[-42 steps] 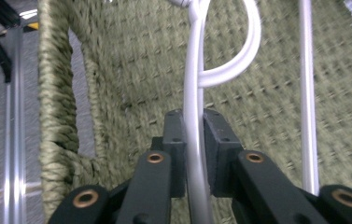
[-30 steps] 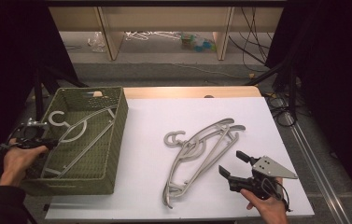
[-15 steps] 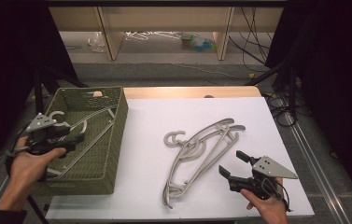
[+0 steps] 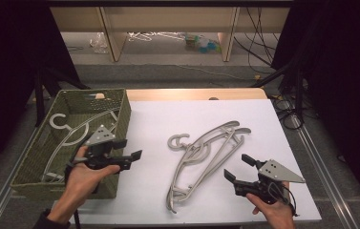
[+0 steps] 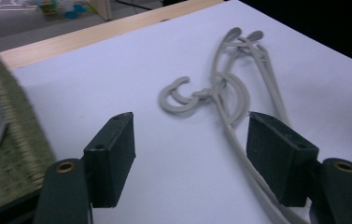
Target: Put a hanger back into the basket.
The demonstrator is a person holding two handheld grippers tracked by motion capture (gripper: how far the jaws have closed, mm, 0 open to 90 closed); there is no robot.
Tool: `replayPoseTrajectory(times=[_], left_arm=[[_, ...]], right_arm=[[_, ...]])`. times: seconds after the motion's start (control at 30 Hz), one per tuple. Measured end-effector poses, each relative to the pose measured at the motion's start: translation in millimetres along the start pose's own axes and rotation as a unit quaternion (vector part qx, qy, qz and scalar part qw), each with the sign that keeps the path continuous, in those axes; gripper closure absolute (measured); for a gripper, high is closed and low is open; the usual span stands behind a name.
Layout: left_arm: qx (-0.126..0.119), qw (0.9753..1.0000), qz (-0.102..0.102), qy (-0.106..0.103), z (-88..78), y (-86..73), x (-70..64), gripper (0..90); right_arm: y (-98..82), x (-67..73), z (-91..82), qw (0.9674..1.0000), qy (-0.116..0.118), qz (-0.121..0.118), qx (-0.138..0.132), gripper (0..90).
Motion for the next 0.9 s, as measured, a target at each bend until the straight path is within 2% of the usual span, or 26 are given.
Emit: replayPoseTrajectory(times=[0.03,0.1,0.13,0.27,0.3,0.37,0.4,0.47,0.53,0.57,0.6,0.7,0.87,0.9], left_arm=[[-0.006,1.0,-0.003,-0.006,8.6,0.6,-7.4,31.5],[-0.011,0.9998,0.0,-0.014,17.7,0.3,-14.0,31.0],[-0.011,0.9998,0.0,-0.014,17.7,0.3,-14.0,30.1],[-0.007,0.9992,0.003,-0.04,41.2,-3.6,-30.9,28.2],[-0.01,0.9991,-0.001,-0.042,51.8,-5.8,-37.1,27.2],[-0.016,0.9988,-0.001,-0.046,56.4,-6.7,-39.9,27.2],[-0.023,0.9983,-0.003,-0.053,64.2,-9.3,-44.7,27.1],[-0.024,0.9979,0.0,-0.059,70.4,-12.3,-48.0,26.8],[-0.028,0.9971,-0.004,-0.071,76.7,-16.3,-51.6,26.1],[-0.028,0.9971,-0.001,-0.071,79.1,-19.0,-52.2,25.8],[-0.023,0.9973,0.005,-0.069,81.6,-23.5,-52.9,25.7],[-0.018,0.9971,0.013,-0.073,84.8,-31.4,-54.1,23.8],[-0.008,0.9975,0.007,-0.07,90.3,-37.4,-52.5,23.0],[-0.008,0.9975,0.007,-0.07,90.3,-37.4,-52.5,22.5]], right_arm=[[-0.2,-0.6,-0.1,1.0,0.0,0.002,-0.001,19.0],[-0.4,-1.2,-0.3,1.0,0.0,0.002,0.0,18.9],[-0.4,-1.2,-0.3,1.0,0.0,0.002,0.0,18.9],[0.5,-0.8,0.9,0.9999,0.003,0.007,-0.012,18.6],[0.5,-0.8,0.7,0.9999,0.004,0.008,-0.012,18.5],[0.3,-1.1,0.8,0.9999,0.003,0.007,-0.011,18.4],[0.5,-0.8,0.7,0.9999,0.005,0.007,-0.011,18.4],[1.2,-1.5,1.9,0.9998,0.008,-0.003,-0.018,18.3],[0.9,-1.5,1.5,0.9998,0.008,-0.003,-0.018,18.3],[0.8,-1.3,1.1,0.9998,0.007,0.001,-0.016,18.3],[1.7,-3.9,0.8,0.9997,-0.001,-0.009,-0.021,18.3],[1.0,-3.8,-0.5,0.9998,-0.003,-0.013,-0.012,18.3],[1.0,-2.6,-0.1,0.9998,0.0,-0.014,-0.01,18.3],[0.3,-1.5,-0.6,1.0,0.001,-0.007,-0.006,18.3]])
Point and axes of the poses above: each handheld gripper's, and its own axes: z roughly forward along the jaws, y roughly out of its top, x roughly to its left, the point moved 7 cm from there along z, roughly forward along the jaws, and after that the axes turned 5 degrees about -x, right-handed, at the moved point
